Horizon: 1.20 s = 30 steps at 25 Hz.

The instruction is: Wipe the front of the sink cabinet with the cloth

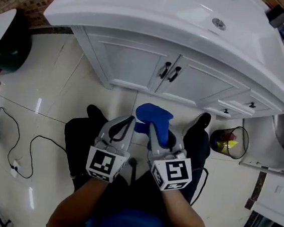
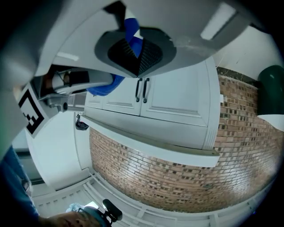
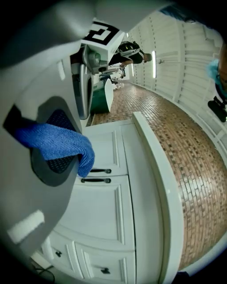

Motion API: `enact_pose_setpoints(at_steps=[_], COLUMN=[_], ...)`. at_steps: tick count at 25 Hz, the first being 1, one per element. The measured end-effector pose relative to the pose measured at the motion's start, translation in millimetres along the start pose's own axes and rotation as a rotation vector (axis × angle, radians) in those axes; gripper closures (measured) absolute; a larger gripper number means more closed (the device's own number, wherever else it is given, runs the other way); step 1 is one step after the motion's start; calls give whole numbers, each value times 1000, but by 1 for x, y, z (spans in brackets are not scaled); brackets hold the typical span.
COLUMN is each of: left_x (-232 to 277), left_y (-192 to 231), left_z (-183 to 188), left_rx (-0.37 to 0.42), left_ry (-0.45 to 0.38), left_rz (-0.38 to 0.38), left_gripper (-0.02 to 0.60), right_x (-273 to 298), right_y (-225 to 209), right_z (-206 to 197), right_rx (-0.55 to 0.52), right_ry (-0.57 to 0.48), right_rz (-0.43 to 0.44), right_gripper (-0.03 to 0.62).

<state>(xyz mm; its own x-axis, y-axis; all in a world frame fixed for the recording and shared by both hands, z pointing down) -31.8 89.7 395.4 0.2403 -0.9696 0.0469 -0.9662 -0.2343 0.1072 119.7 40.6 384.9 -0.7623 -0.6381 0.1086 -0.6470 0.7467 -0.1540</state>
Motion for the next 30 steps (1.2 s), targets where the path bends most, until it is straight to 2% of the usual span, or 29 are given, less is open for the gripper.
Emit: enact_pose_setpoints(at_steps=[4, 7, 11, 14, 17, 23, 30], left_x=[-21, -37, -52, -78, -103, -120, -122], left_y=[-54, -87, -124, -142, -157, -179, -180], left_z=[9, 7, 9, 10, 6, 4, 15], left_rx=[-48, -38, -34, -39, -39, -21, -7], left_ry=[-36, 11, 3, 45, 64, 42, -29], left_rz=[-54, -116, -196, -221, -236, -288, -244], left_gripper=[577, 577, 577, 577, 577, 577, 577], right_x=[-75, -124, -173, -200, -221, -243, -242], right_y=[5, 14, 27, 38, 47, 63, 68], right_z=[10, 8, 0, -8, -13, -13, -9], right_rx=[6, 6, 13, 1, -7, -12, -24], right_ry=[-35, -47, -29, -40, -55, -58, -68], right_rz=[-73, -111, -166, -156, -141, -151, -149], right_gripper=[520, 520, 520, 520, 520, 520, 522])
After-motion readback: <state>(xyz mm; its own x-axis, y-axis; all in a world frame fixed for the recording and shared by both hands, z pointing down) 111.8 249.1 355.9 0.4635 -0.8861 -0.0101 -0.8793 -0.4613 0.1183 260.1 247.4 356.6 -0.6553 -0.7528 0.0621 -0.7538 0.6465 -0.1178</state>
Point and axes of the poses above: the fingertips, and each gripper's own axes: x forward along the fingers, y to its left, z out of its top, the point moved 9 cm from there along -x, backward along the fingers, and after that the axes turned 13 degrees about -y, right-handed, at the moved point
